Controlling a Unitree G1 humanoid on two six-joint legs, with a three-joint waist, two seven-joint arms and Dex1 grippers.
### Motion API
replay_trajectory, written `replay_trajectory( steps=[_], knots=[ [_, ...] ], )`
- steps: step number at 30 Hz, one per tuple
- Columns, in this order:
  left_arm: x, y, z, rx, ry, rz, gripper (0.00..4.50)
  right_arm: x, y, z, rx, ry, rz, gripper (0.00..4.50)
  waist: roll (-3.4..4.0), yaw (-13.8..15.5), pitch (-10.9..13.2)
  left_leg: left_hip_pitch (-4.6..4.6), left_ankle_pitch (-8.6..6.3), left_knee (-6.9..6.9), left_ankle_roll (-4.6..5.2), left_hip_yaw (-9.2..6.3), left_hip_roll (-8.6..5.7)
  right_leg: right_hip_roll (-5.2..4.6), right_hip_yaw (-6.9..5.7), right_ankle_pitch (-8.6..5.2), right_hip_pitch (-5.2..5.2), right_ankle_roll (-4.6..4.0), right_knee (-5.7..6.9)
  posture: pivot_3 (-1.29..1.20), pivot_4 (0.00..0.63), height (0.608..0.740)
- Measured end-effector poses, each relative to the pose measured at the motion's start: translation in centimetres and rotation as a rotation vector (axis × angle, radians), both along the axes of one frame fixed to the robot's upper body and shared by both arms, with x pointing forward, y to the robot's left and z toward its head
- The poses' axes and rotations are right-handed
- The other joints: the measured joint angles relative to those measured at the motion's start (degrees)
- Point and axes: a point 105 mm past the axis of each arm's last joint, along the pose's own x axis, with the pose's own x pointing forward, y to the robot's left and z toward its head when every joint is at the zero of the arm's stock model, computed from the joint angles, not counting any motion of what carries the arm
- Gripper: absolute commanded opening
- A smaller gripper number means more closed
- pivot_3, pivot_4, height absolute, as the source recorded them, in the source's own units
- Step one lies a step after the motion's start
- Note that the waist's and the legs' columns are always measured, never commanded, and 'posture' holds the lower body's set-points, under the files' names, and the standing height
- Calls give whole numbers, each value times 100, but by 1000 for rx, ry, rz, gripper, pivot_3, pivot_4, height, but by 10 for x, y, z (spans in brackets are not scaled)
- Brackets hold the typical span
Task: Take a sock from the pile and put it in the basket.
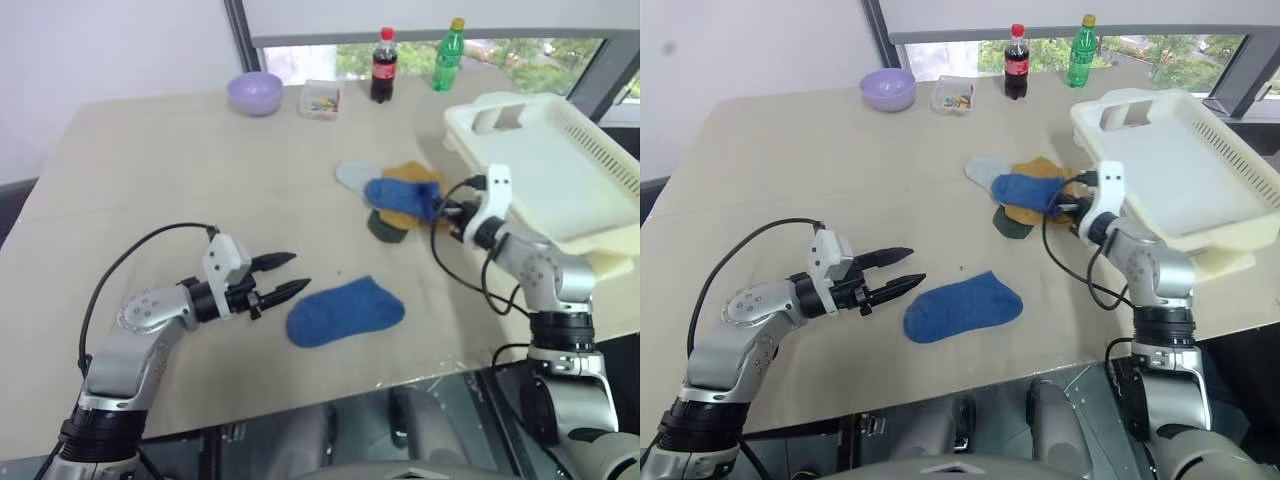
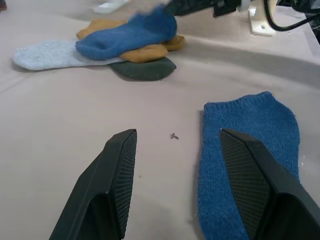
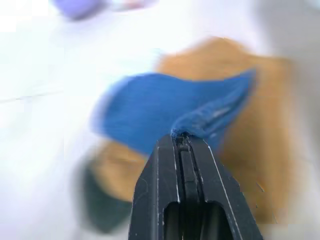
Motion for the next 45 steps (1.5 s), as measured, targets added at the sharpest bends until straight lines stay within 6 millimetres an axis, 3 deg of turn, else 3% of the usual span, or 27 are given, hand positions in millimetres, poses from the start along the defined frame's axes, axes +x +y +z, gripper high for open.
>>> replay_trajectory(
  steps=[6,11,22,32,45],
  knots=[
    [0,1,-3,4,10,5,2820,-25,51,-9,-25,75,189,81,0,26,0,-2,0,0,0,0,-4,-5,0,-3,0,-5,-1,0,150,732],
    [-1,1,-4,1,13,7,2820,-33,69,-13,-48,94,252,81,1,24,0,-3,0,0,0,-1,-4,-4,0,-2,-1,-4,-2,0,150,732],
    [-1,1,-7,-12,17,19,2820,-43,116,12,-17,25,402,81,2,10,1,-3,0,0,-1,-4,-4,-3,-3,-1,-2,-3,-1,0,150,732],
    [-2,1,-8,-16,20,25,2820,-57,126,16,-15,34,475,81,3,11,2,-3,0,0,-1,-5,-4,-3,-4,-4,-2,-6,-1,0,150,732],
    [0,0,-9,-16,25,18,2820,-101,118,2,-47,161,715,81,3,14,1,-3,0,0,-1,-6,-3,-4,-5,-15,-2,9,-3,0,150,732]
  ],
)
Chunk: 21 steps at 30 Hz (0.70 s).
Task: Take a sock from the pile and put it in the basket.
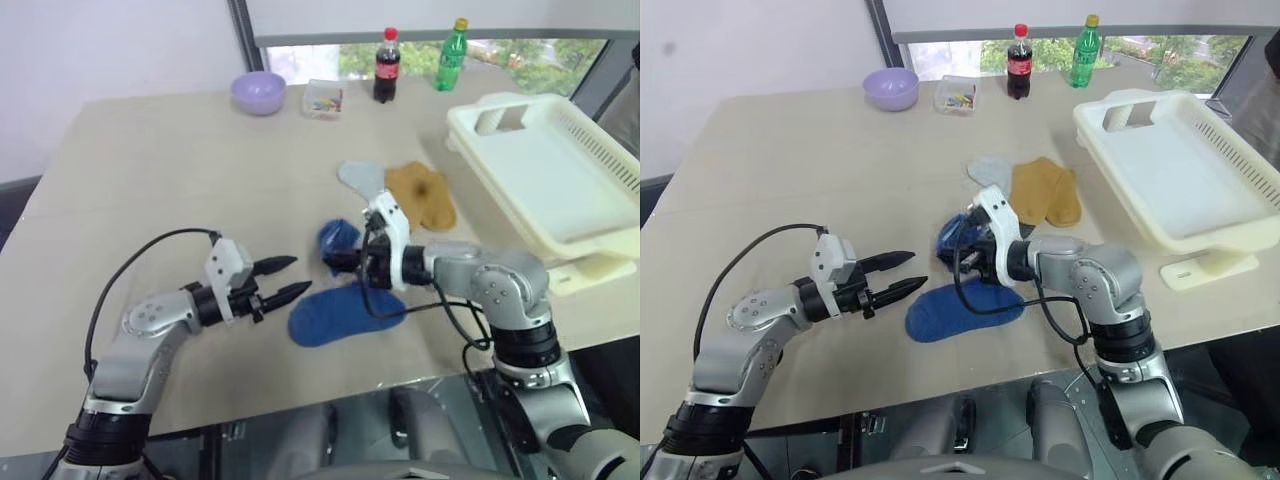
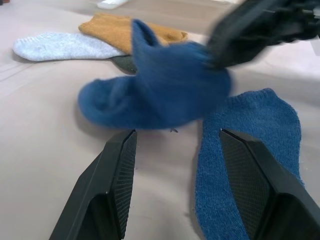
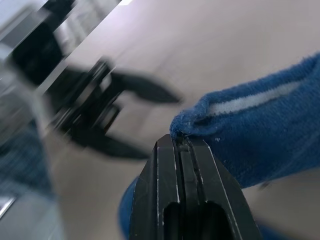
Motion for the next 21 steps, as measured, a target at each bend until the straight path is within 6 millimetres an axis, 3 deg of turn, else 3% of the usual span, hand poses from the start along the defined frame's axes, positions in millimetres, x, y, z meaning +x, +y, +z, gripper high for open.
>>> replay_trajectory(
  steps=[3,8,13,21],
  knots=[
    [0,0,-1,0,2,0,2820,6,-8,-4,-29,-10,-30,81,-1,-1,0,1,0,0,0,1,0,0,0,-4,0,3,1,0,150,732],
    [0,0,0,0,-3,-2,2820,52,-45,-22,-132,-74,-260,81,-1,10,0,-1,0,1,0,5,-2,-1,1,-7,0,0,-1,0,150,732],
    [2,-1,-3,1,3,4,2820,76,-78,-30,-269,-204,-350,81,-1,8,0,-4,0,-1,0,5,-2,-1,1,10,0,-6,-9,0,150,732],
    [33,-2,3,-43,10,167,2820,71,-80,-32,-299,-239,-298,81,-3,28,-1,-2,0,0,0,1,-3,-1,0,14,2,1,-3,0,150,732]
  ],
)
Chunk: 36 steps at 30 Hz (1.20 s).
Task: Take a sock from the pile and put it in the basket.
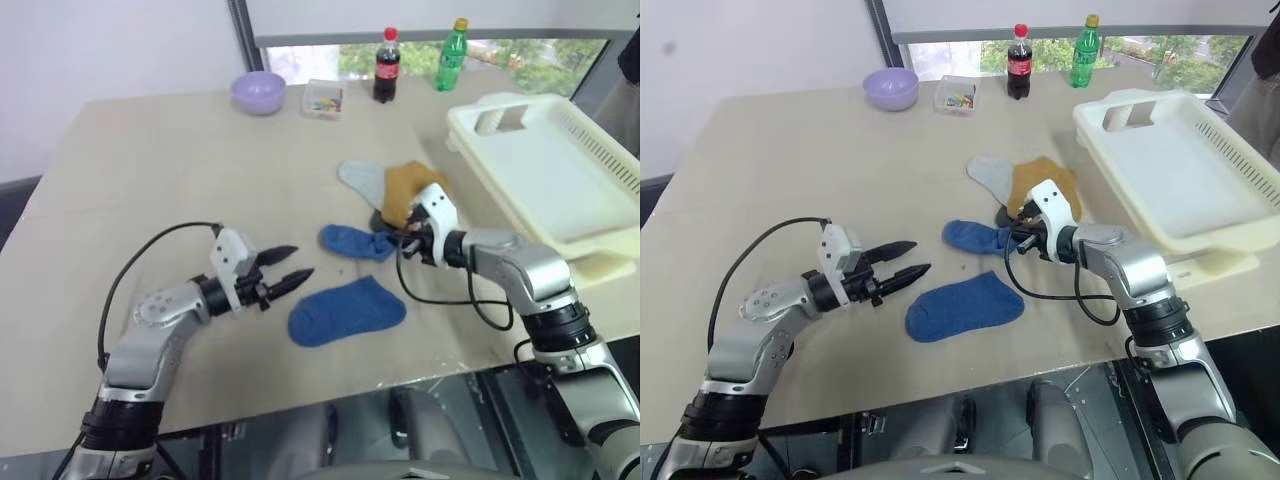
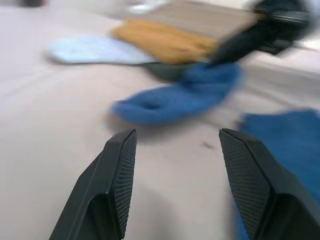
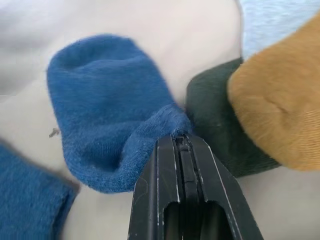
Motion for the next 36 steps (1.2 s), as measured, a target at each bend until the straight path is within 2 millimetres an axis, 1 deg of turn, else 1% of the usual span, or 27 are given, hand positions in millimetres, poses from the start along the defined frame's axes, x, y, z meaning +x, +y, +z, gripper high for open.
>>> replay_trajectory(
  steps=[3,5,9,14,18,21,23,29,33,36],
  knots=[
    [13,-5,-13,14,93,95,2820,-6,-1,-4,-19,-1,15,81,0,4,0,-3,0,0,0,-2,-5,-3,0,4,0,4,-2,0,150,732],
    [19,-9,-27,62,178,154,2820,-12,3,-5,-16,-4,33,81,-1,-11,0,-3,0,0,0,0,-6,-3,2,6,0,3,-2,0,150,732],
    [29,-20,-23,-20,267,199,2820,-16,6,-9,-10,7,29,81,-2,-6,-1,5,0,0,-1,-4,-4,-3,1,5,3,4,4,0,150,732],
    [41,-33,-18,-189,383,215,2820,-19,9,-11,-5,3,21,81,-3,10,-1,7,3,7,-5,-8,-7,-3,-2,-6,10,20,10,0,150,732],
    [47,-40,-15,-253,442,203,2820,-18,9,-10,-12,-6,13,81,-3,2,-2,6,3,8,-5,-7,-12,-4,-1,7,9,0,7,0,150,732],
    [48,-39,-14,-324,489,204,2820,-19,8,-13,-14,-2,3,81,-3,3,-2,6,3,8,-5,-8,-14,-5,-1,7,9,-1,7,0,150,732],
    [46,-37,-13,-384,533,194,2820,-20,8,-14,-16,2,-3,81,-3,0,-2,5,3,8,-5,-8,-14,-7,0,7,9,-1,8,0,150,732],
    [40,-36,-9,-488,599,153,2820,-21,9,-15,-15,3,-5,81,-3,-5,-1,3,3,8,-5,-9,-16,-6,-1,7,7,-1,7,0,150,732],
    [40,-34,-10,-508,614,160,2820,-21,10,-15,-14,2,-5,81,-3,-4,-1,3,4,8,-6,-8,-19,-7,0,7,7,-1,7,0,150,732],
    [39,-36,-10,-531,624,149,2820,-21,10,-15,-13,2,-5,81,-3,-4,-1,3,4,8,-7,-8,-19,-7,0,8,7,-1,7,0,150,732]
  ],
)
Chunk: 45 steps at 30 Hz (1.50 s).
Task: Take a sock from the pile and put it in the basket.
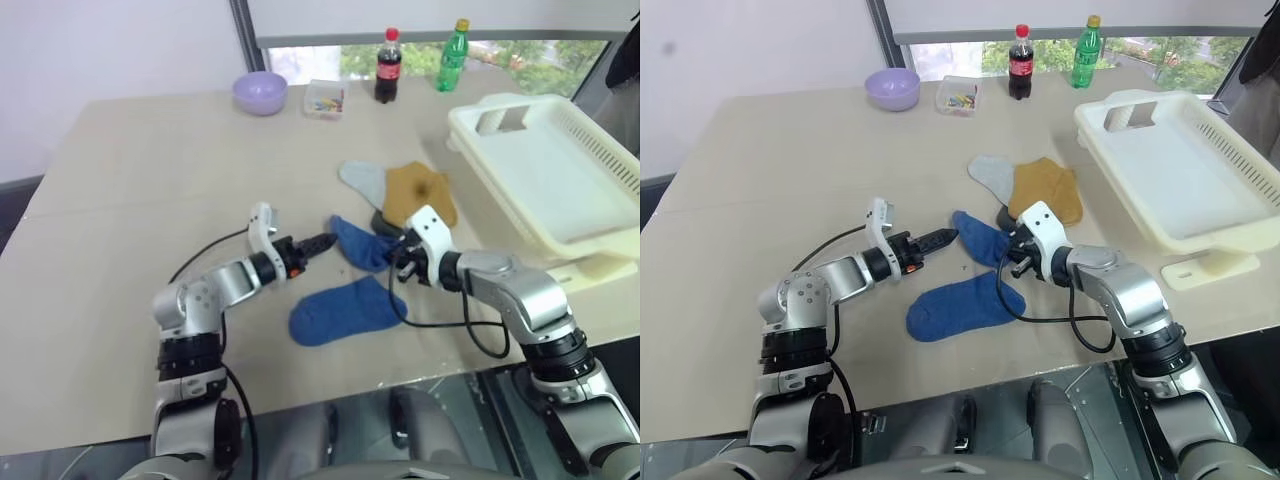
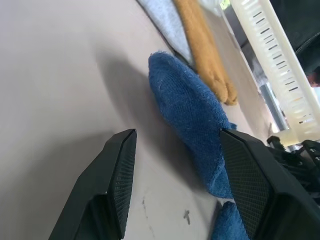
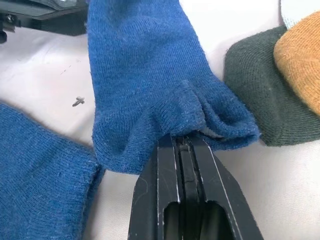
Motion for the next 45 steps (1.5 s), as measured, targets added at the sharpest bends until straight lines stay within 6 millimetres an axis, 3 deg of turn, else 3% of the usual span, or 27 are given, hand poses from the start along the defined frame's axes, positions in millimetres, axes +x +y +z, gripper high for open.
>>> replay_trajectory(
  steps=[13,18,36,39,45],
  knots=[
    [12,1,9,-53,-13,36,2820,0,1,0,1,0,0,81,0,-3,0,0,1,0,-2,0,-5,0,0,0,-1,-1,0,0,150,732],
    [16,-1,-2,-58,32,36,2820,0,4,0,8,0,3,81,0,0,0,0,1,0,-2,0,-6,0,0,0,0,-1,0,0,150,732],
    [44,-2,2,9,19,-91,2820,0,5,-1,10,3,-2,81,0,-6,0,2,1,0,-2,1,-9,0,0,1,0,0,3,0,150,732],
    [46,0,1,27,25,-107,2134,0,5,-1,11,3,-2,0,0,-8,0,1,1,0,-2,1,-8,0,0,1,-1,0,3,0,150,732],
    [48,5,-4,43,41,-119,111,1,5,-1,11,2,-4,0,-1,-8,0,-2,1,0,-2,1,-8,-1,0,1,-3,-1,2,0,150,732]
  ],
)
